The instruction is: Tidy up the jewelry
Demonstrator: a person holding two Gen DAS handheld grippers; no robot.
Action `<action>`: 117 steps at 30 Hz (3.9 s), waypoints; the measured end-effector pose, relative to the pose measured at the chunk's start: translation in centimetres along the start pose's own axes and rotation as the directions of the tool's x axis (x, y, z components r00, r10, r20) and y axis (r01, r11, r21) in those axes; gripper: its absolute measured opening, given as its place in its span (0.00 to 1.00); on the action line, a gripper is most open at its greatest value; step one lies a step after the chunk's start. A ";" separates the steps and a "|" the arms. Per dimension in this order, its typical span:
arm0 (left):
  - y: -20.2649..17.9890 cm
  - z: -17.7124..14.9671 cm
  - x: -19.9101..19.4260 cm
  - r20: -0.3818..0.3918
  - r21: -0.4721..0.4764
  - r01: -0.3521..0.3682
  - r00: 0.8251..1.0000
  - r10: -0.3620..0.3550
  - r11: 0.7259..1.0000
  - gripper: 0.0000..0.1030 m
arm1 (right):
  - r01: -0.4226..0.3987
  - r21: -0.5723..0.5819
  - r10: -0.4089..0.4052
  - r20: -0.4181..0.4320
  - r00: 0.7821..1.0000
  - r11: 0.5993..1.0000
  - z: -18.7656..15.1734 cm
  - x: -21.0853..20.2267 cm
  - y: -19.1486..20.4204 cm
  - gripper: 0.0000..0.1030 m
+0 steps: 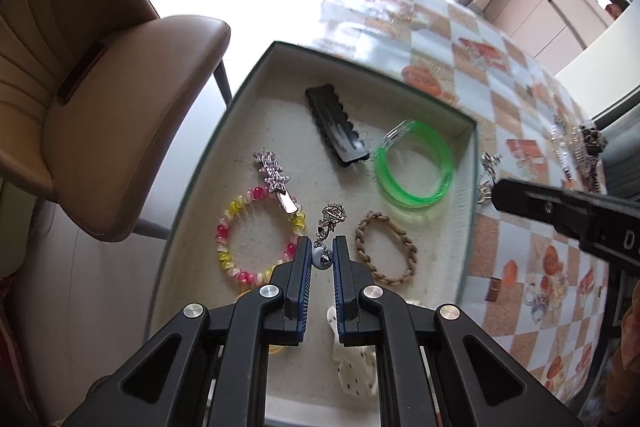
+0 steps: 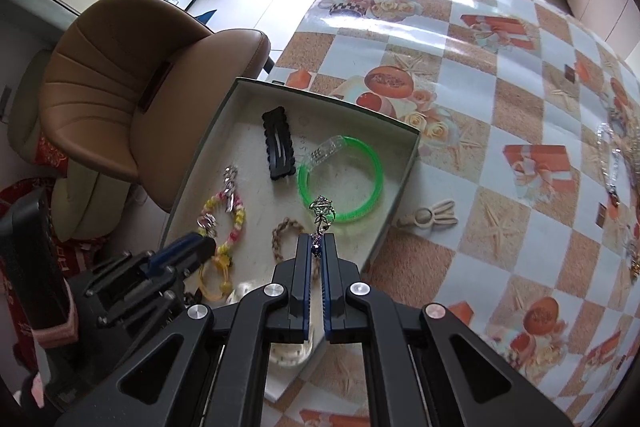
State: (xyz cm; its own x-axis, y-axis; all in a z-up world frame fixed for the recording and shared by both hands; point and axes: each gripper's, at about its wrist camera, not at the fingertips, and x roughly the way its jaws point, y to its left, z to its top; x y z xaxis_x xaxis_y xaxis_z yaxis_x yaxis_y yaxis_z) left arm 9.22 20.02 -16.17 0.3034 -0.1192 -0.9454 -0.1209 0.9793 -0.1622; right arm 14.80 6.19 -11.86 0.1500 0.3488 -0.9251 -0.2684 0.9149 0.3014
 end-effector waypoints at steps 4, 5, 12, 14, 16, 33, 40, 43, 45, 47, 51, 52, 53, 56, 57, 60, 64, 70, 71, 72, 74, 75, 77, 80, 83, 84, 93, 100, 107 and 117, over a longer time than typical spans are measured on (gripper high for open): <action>-0.2 -0.1 1.8 -0.024 0.019 -0.038 0.999 0.039 0.999 0.13 | 0.011 0.001 -0.011 -0.012 1.000 1.000 1.1 2.8 -0.2 0.04; -0.3 -0.1 2.2 -0.028 0.022 -0.045 0.999 0.046 0.999 0.13 | 0.016 0.001 -0.016 -0.016 1.000 1.000 1.4 3.5 -0.3 0.04; -0.5 -0.4 3.5 -0.042 0.047 -0.093 0.995 0.095 0.995 0.13 | 0.037 0.001 -0.037 -0.047 0.998 0.999 2.7 7.3 -0.4 0.04; -0.6 -0.4 3.5 -0.040 0.059 -0.101 0.994 0.104 0.993 0.13 | 0.042 0.000 -0.042 -0.057 0.998 0.999 2.8 7.9 -0.4 0.05; -0.7 -0.2 3.5 -0.041 0.061 -0.110 0.993 0.112 0.992 0.13 | 0.043 0.001 -0.043 -0.071 0.997 0.999 2.8 8.4 -0.4 0.05; -0.6 0.1 0.8 0.016 -0.001 -0.148 0.989 0.148 0.989 1.00 | 0.012 0.033 -0.012 -0.002 1.000 0.999 2.2 3.4 -0.3 0.42; -0.7 0.0 -0.5 0.019 -0.015 -0.177 0.984 0.178 0.984 1.00 | 0.083 0.006 -0.083 0.034 0.996 0.997 1.0 1.0 0.2 0.73; -0.5 -0.2 -1.2 0.017 -0.024 -0.181 0.983 0.181 0.983 1.00 | 0.120 -0.010 -0.120 0.041 0.992 0.993 0.1 0.2 0.5 0.83; -0.3 -0.4 -1.5 0.013 -0.039 -0.178 0.984 0.179 0.983 1.00 | 0.135 -0.017 -0.134 0.035 0.990 0.991 -0.4 -0.1 0.4 0.84; -0.2 -0.5 -1.8 0.012 -0.052 -0.179 0.984 0.180 0.982 1.00 | 0.164 -0.024 -0.162 0.047 0.986 0.986 -0.9 -0.4 0.5 0.85; 0.2 -0.9 -2.4 0.010 -0.071 -0.182 0.983 0.183 0.981 1.00 | 0.209 -0.030 -0.207 0.067 0.976 0.977 -1.7 -1.0 0.5 0.86; 0.3 -0.9 -2.6 0.010 -0.073 -0.183 0.983 0.184 0.980 1.00 | 0.210 -0.027 -0.208 0.062 0.976 0.977 -1.8 -1.1 0.4 0.86; 0.3 -1.0 -2.7 0.010 -0.074 -0.184 0.983 0.185 0.980 1.00 | 0.209 -0.027 -0.207 0.059 0.977 0.978 -1.9 -1.2 0.4 0.86; 0.4 -1.2 -3.1 0.013 -0.079 -0.189 0.982 0.191 0.979 1.00 | 0.212 -0.032 -0.210 0.057 0.976 0.977 -2.3 -1.5 0.5 0.86; 0.4 -1.2 -3.2 0.012 -0.082 -0.188 0.982 0.190 0.979 1.00 | 0.213 -0.036 -0.211 0.054 0.976 0.976 -2.4 -1.6 0.5 0.86; 0.5 -1.3 -3.4 0.012 -0.085 -0.192 0.981 0.194 0.978 1.00 | 0.220 -0.040 -0.218 0.049 0.975 0.975 -2.6 -1.7 0.7 0.86; 0.5 -1.3 -3.7 0.014 -0.085 -0.195 0.980 0.197 0.977 1.00 | 0.220 -0.041 -0.218 0.048 0.975 0.975 -2.7 -1.9 0.9 0.86; 0.6 -1.3 -3.7 0.013 -0.085 -0.196 0.980 0.198 0.977 1.00 | 0.221 -0.045 -0.219 0.046 0.975 0.974 -2.9 -2.1 1.1 0.86; 0.6 -1.4 -3.8 0.013 -0.085 -0.197 0.980 0.198 0.977 1.00 | 0.220 -0.044 -0.218 0.044 0.975 0.974 -3.0 -2.1 1.1 0.86; 0.6 -1.4 -3.9 0.013 -0.084 -0.198 0.980 0.199 0.977 1.00 | 0.221 -0.045 -0.219 0.044 0.975 0.974 -2.9 -2.0 1.1 0.86; 0.7 -1.4 -3.9 0.012 -0.085 -0.199 0.980 0.201 0.976 1.00 | 0.221 -0.044 -0.220 0.044 0.975 0.974 -3.0 -2.1 1.1 0.86; 0.7 -1.4 -3.9 0.012 -0.086 -0.199 0.980 0.201 0.976 1.00 | 0.220 -0.043 -0.218 0.044 0.975 0.975 -2.9 -2.0 1.1 0.86; 0.7 -1.5 -3.9 0.012 -0.087 -0.200 0.979 0.202 0.976 1.00 | 0.221 -0.044 -0.219 0.045 0.975 0.974 -2.9 -2.1 1.2 0.86; 0.8 -1.5 -3.9 0.009 -0.088 -0.201 0.979 0.203 0.976 1.00 | 0.223 -0.044 -0.221 0.047 0.974 0.974 -3.0 -2.1 1.1 0.86; 0.7 -1.5 -3.8 0.009 -0.089 -0.201 0.979 0.202 0.976 1.00 | 0.222 -0.045 -0.220 0.046 0.974 0.974 -3.0 -2.1 1.1 0.86; 0.8 -1.5 -3.8 0.008 -0.089 -0.200 0.979 0.202 0.976 1.00 | 0.222 -0.045 -0.220 0.046 0.974 0.974 -3.0 -2.1 1.1 0.86; 0.7 -1.5 -3.8 0.009 -0.089 -0.202 0.979 0.204 0.975 1.00 | 0.220 -0.045 -0.218 0.047 0.975 0.974 -2.9 -2.1 1.1 0.86; 0.7 -1.6 -3.7 0.010 -0.088 -0.203 0.979 0.205 0.975 1.00 | 0.221 -0.043 -0.219 0.047 0.975 0.974 -3.0 -2.1 1.1 0.86; 0.6 -1.5 -3.8 0.010 -0.089 -0.204 0.979 0.205 0.975 1.00 | 0.221 -0.045 -0.218 0.048 0.975 0.974 -3.0 -2.2 1.2 0.86; 0.8 -1.6 -3.8 0.012 -0.087 -0.209 0.977 0.211 0.974 1.00 | 0.222 -0.046 -0.220 0.048 0.974 0.974 -3.0 -2.3 1.2 0.86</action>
State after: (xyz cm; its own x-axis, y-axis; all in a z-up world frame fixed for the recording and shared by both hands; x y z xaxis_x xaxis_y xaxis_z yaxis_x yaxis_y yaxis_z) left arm 6.43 20.95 -13.17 0.2826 0.0925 -0.9548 -0.2631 0.9646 0.0156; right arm 11.24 5.90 -10.11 0.2507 0.1485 -0.9566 -0.2719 0.9592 0.0777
